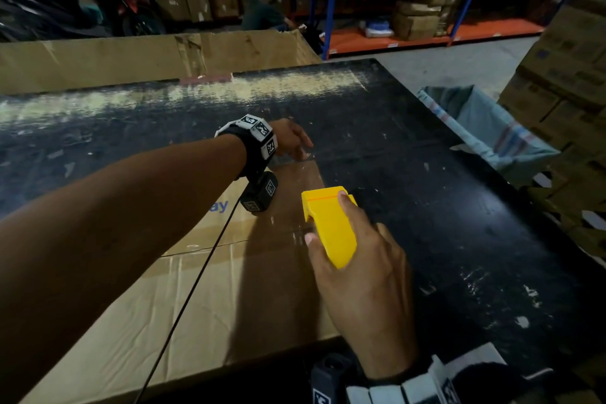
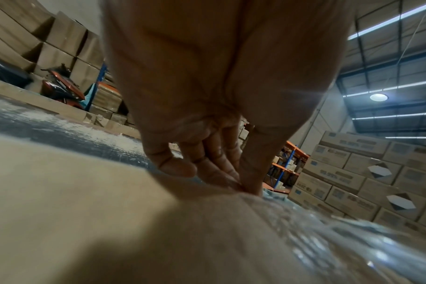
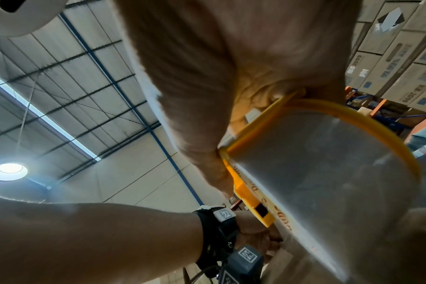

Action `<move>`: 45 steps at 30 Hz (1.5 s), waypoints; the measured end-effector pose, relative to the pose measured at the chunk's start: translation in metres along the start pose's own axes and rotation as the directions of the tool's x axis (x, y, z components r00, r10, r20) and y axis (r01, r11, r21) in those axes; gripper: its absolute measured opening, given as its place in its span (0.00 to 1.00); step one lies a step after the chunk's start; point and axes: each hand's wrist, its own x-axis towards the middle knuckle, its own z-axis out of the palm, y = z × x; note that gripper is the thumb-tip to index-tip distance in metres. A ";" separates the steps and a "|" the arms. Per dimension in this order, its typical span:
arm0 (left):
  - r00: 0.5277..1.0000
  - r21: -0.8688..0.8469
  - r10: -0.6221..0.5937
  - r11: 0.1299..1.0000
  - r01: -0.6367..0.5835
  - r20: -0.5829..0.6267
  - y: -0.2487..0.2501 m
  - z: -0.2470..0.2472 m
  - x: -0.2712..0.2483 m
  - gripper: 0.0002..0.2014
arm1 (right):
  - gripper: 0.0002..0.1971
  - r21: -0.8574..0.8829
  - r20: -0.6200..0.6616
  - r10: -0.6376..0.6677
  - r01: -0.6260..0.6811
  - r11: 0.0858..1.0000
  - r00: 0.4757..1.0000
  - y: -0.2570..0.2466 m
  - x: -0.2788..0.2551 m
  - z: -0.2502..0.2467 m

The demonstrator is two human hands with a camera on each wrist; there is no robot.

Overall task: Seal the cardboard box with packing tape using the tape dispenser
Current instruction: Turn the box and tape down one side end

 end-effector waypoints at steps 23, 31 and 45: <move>0.935 0.446 0.231 0.831 -0.333 0.268 -0.015 0.028 -0.049 0.31 | 0.35 -0.039 -0.068 -0.017 0.014 0.999 0.998 0.000 -0.001 0.012; 0.933 0.418 0.191 0.854 -0.311 0.304 -0.021 0.026 -0.039 0.32 | 0.35 -0.069 -0.059 0.008 -0.012 0.998 0.998 0.012 -0.045 -0.012; 0.950 0.475 0.223 0.827 -0.302 0.217 -0.030 0.030 -0.021 0.33 | 0.31 -0.252 -0.002 0.241 -0.233 0.939 0.971 0.084 -0.171 -0.002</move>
